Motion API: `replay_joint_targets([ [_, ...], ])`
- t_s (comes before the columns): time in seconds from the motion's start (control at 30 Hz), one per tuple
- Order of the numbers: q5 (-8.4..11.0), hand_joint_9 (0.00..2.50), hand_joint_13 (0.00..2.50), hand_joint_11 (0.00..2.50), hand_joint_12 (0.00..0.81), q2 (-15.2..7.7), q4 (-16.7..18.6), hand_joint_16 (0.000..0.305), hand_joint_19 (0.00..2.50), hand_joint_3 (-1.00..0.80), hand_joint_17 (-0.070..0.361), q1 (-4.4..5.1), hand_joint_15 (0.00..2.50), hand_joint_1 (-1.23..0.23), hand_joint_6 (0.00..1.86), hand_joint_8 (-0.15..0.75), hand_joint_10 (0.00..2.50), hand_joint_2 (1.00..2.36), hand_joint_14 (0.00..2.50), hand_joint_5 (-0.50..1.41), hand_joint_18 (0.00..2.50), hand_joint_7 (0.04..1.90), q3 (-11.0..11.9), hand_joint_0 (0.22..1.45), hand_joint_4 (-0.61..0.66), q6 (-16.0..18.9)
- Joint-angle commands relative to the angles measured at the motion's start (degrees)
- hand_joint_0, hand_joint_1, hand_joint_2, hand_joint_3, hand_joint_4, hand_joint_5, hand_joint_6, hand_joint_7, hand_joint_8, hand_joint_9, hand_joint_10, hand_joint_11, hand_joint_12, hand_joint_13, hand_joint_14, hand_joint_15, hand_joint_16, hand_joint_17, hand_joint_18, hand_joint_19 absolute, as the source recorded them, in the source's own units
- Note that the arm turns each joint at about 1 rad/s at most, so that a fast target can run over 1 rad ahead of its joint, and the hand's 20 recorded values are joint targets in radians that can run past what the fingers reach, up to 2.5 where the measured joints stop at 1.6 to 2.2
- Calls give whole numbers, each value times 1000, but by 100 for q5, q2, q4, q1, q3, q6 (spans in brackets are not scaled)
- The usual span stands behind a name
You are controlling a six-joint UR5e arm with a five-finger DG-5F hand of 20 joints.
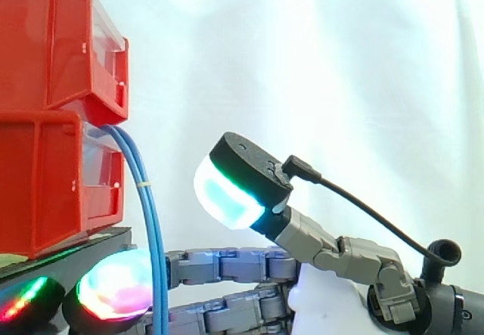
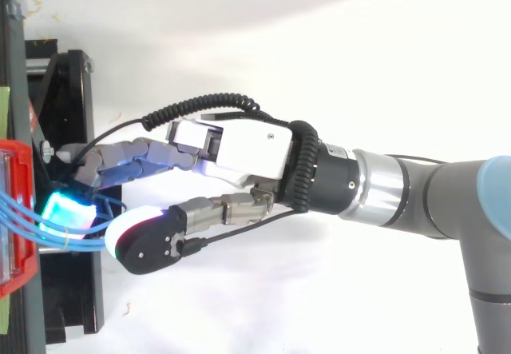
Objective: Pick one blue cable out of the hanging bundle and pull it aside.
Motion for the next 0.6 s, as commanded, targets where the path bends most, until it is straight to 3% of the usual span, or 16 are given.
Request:
replay_joint_targets([
  [0.0,-10,603,300,51,403,-14,-17,69,210,-473,156,1,38,-454,503,351,2,1002,0,-147,452,895,17,496,424,33],
  [0.57,-28,657,367,95,390,4,-26,65,249,-426,146,10,66,-516,503,343,2,1008,1,-108,507,1145,114,535,345,174],
])
